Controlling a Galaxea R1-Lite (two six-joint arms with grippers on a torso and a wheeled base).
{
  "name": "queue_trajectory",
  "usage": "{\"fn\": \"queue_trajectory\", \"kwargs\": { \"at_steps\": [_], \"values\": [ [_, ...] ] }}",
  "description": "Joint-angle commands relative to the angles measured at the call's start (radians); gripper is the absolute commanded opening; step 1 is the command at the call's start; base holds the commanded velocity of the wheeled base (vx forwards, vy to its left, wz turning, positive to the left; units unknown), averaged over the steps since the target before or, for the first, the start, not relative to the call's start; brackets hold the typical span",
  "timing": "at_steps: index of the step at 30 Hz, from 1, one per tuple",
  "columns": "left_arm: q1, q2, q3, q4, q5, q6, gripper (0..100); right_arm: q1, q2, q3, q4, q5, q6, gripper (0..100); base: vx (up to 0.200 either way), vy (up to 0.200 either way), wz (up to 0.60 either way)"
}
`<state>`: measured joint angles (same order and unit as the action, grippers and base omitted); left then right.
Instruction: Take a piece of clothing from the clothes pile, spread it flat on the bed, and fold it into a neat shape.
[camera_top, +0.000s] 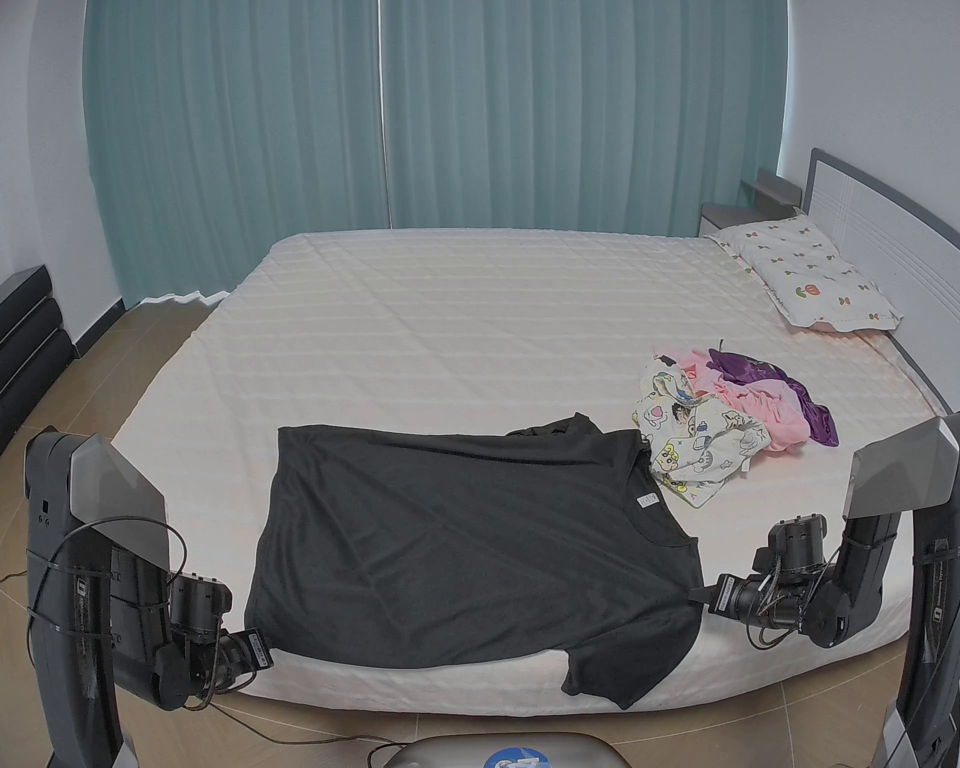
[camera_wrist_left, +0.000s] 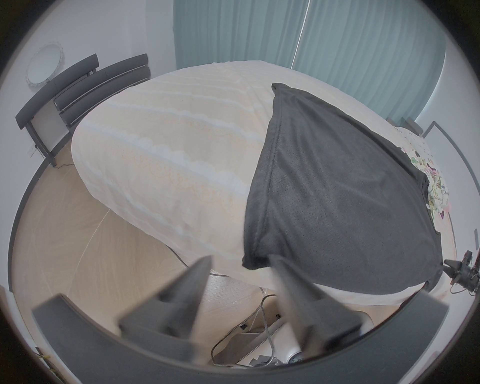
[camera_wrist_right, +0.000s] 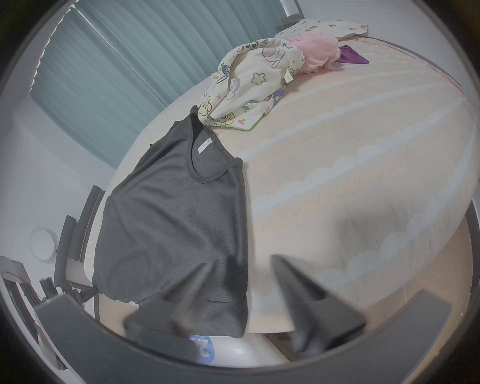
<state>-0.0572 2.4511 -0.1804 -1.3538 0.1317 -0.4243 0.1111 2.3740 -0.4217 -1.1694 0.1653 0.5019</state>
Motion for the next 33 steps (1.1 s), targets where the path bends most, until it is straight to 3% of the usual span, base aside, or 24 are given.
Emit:
{"fn": "queue_trajectory", "kwargs": {
  "at_steps": [1,9,10,18,30,33],
  "values": [
    [0.013,-0.070,0.016,0.001,0.000,0.004,100,0.019,-0.075,0.031,-0.003,0.006,0.093,100,0.000,0.000,0.00],
    [0.036,-0.219,0.016,0.016,-0.021,0.015,100,0.022,-0.130,0.069,-0.004,0.034,0.182,100,0.000,0.000,0.00],
    [0.043,-0.236,0.010,0.015,-0.055,0.018,100,0.024,-0.130,0.078,-0.006,0.048,0.199,100,0.000,0.000,0.00],
    [0.050,-0.245,-0.013,0.013,-0.095,0.005,100,0.030,-0.127,0.113,-0.062,0.049,0.210,100,0.000,0.000,0.00],
    [0.085,-0.238,-0.021,0.013,-0.138,-0.010,100,0.036,-0.127,0.127,-0.084,0.049,0.225,100,0.000,0.200,0.00],
    [0.086,-0.236,-0.021,0.012,-0.139,-0.010,100,0.036,-0.127,0.127,-0.084,0.049,0.225,100,0.000,0.000,0.00]
  ]
}}
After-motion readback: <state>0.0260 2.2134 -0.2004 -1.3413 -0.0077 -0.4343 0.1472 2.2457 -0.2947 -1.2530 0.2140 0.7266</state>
